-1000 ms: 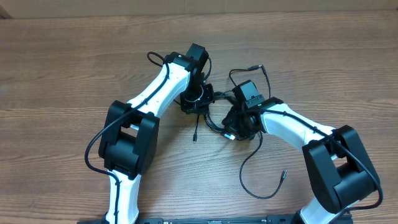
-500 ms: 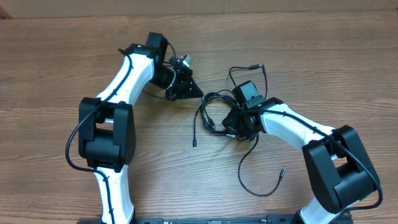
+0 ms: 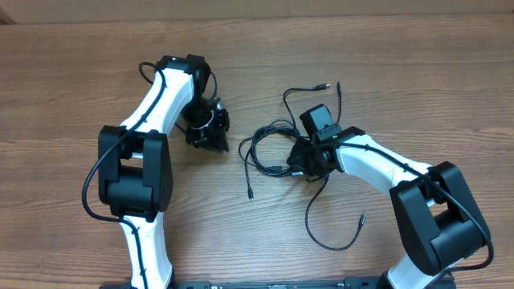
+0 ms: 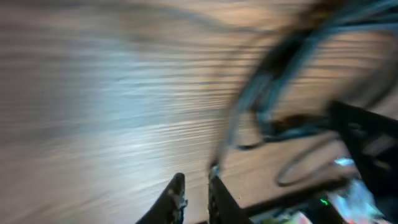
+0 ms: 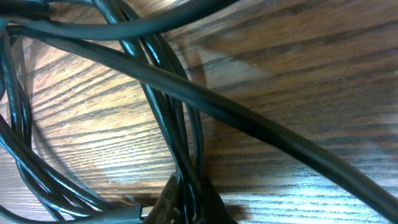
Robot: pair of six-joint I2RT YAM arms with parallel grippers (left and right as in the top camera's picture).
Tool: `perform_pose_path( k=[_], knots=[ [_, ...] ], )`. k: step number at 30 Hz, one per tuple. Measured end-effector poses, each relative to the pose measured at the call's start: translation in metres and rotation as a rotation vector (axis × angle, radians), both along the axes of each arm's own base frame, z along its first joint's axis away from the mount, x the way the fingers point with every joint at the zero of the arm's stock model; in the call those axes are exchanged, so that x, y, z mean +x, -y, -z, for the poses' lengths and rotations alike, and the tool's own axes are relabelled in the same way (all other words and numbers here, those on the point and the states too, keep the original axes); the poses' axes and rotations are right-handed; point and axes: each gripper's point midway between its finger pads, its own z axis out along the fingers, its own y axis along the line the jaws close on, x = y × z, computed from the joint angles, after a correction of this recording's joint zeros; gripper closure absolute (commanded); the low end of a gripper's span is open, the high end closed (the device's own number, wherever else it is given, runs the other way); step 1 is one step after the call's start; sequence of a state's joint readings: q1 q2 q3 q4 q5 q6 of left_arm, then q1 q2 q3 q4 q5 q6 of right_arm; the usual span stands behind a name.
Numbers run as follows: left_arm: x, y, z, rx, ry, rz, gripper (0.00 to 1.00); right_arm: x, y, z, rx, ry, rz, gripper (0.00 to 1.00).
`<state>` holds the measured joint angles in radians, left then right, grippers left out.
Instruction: Untangle cables
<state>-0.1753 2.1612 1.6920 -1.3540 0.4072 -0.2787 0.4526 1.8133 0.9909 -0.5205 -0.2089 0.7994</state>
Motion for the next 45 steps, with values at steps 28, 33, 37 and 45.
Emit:
perform_pose_path(
  k=[28, 33, 37, 45],
  knots=[
    [-0.03, 0.072, 0.008, 0.156, -0.026, -0.022, 0.45, 0.0, 0.0, 0.0, -0.002, 0.005, -0.011, 0.96],
    [-0.033, 0.085, 0.019, 0.242, 0.007, -0.076, 0.58, 0.0, 0.0, 0.0, -0.002, 0.006, -0.013, 0.96],
    [-0.025, 0.089, 0.023, 0.268, 0.052, -0.118, 0.59, 0.0, 0.0, 0.0, -0.002, 0.006, -0.013, 0.96],
    [-0.019, 0.079, 0.026, 0.351, 0.073, -0.209, 0.73, 0.0, 0.0, 0.0, -0.002, 0.006, -0.013, 0.95]
  ],
)
